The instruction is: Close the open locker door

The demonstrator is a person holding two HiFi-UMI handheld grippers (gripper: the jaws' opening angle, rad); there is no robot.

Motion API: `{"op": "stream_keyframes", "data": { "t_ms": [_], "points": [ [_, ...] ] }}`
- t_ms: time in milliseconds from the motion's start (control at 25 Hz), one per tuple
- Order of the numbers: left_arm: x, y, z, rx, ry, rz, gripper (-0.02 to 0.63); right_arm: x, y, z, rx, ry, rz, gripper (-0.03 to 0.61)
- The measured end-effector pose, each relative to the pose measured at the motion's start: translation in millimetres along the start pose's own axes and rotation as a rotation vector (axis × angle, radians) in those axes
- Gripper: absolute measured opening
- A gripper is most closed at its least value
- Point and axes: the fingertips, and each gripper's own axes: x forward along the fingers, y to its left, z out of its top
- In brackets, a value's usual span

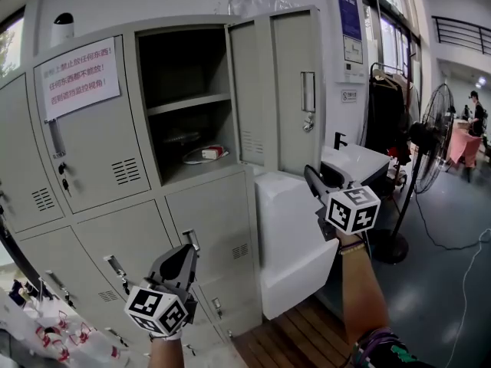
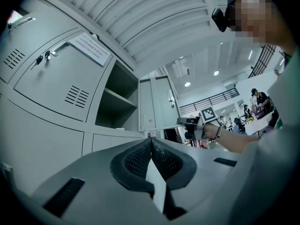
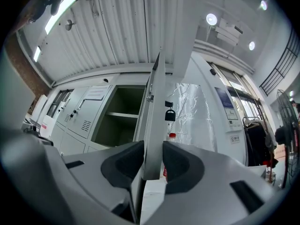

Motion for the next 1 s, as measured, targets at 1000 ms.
{"op": "stream_keyframes", "data": {
  "t_ms": [1000],
  "points": [
    [-49, 39, 7, -0.044, 0.015, -0.023, 0.020, -9, 92, 13, -0.040, 0.012, 0.030, 0.112]
  ]
}}
